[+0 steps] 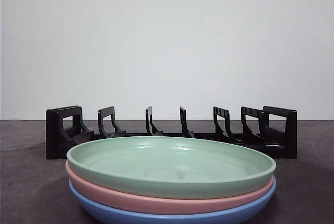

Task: Place the plate

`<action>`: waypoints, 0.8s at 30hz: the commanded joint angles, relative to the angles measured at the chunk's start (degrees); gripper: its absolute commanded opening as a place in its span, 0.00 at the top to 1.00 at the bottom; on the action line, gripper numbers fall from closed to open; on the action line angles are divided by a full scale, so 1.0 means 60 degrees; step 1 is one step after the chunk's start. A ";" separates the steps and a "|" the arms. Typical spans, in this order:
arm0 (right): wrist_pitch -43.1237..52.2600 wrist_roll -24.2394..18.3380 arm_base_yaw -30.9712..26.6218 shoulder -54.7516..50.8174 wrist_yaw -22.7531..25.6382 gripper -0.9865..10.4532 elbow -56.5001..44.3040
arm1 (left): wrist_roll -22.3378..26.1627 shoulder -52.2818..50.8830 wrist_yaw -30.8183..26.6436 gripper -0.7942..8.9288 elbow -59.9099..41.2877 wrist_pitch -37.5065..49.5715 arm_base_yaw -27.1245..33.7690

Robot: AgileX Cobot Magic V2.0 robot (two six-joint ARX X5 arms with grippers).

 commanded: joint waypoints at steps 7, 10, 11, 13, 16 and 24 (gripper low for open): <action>0.0044 0.0455 -0.0004 0.0018 0.0022 0.90 -0.0033 | -0.0004 -0.0011 -0.0022 0.91 -0.0157 -0.0047 0.0000; 0.0058 0.0452 -0.0011 0.0018 0.0011 0.90 -0.0033 | -0.0004 -0.0011 -0.0022 0.91 -0.0157 -0.0047 0.0004; 0.0062 0.0452 -0.0011 0.0018 0.0011 0.90 -0.0033 | -0.0004 -0.0011 -0.0022 0.91 -0.0157 -0.0047 0.0004; 0.0055 0.0452 -0.0011 0.0018 0.0015 0.90 -0.0033 | -0.0004 -0.0011 -0.0022 0.91 -0.0157 -0.0047 0.0000; 0.0055 0.0452 -0.0011 0.0018 0.0011 0.90 -0.0033 | -0.0004 -0.0011 -0.0022 0.91 -0.0157 -0.0047 0.0000; 0.0055 0.0452 -0.0011 0.0018 0.0011 0.90 -0.0033 | -0.0004 -0.0011 -0.0022 0.91 -0.0157 -0.0047 0.0000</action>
